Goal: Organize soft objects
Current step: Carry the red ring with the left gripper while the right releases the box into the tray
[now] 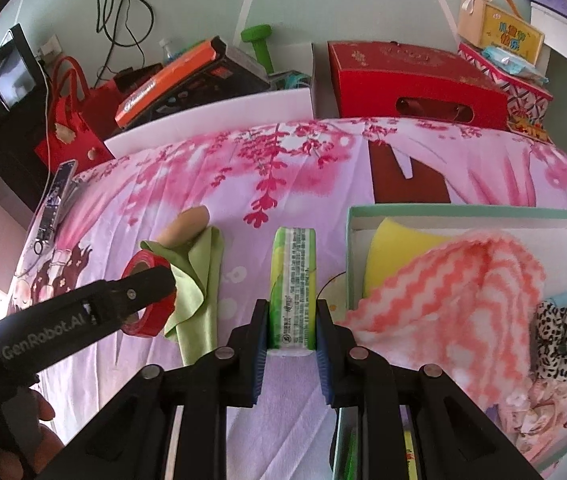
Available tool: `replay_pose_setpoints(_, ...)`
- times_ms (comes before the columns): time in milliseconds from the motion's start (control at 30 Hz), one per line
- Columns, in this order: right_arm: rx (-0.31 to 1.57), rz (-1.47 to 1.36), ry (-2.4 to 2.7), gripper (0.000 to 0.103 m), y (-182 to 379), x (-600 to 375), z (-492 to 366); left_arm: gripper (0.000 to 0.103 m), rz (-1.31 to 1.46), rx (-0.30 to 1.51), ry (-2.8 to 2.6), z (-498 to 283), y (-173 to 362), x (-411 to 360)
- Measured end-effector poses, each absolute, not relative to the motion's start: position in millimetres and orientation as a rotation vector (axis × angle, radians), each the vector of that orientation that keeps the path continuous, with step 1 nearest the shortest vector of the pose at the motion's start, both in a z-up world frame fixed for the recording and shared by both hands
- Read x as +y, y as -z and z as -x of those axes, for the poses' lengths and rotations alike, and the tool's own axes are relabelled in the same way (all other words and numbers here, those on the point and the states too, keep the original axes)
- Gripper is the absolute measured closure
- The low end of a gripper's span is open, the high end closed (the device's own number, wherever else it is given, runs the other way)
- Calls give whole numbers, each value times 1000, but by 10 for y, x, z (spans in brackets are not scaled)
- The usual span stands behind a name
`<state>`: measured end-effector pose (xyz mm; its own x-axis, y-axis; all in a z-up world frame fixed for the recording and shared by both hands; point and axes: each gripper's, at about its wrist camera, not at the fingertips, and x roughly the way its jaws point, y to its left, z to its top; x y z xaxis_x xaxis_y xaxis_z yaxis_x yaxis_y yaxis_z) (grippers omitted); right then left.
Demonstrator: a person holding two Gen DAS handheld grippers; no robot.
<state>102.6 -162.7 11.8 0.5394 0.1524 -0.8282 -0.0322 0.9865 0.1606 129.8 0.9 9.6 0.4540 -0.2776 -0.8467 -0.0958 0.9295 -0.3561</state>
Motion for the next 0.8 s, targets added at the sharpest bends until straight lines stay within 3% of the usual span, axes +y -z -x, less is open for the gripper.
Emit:
replay_pose_setpoints(467,873,-172,-84,80,-533,-1828,-817,51,364,1014,148,-1162,-430,-89)
replay_pose_setpoints(800,811,-250,123,80,-727,-2610,-600,51,263,949,277,-1017,-640,-600)
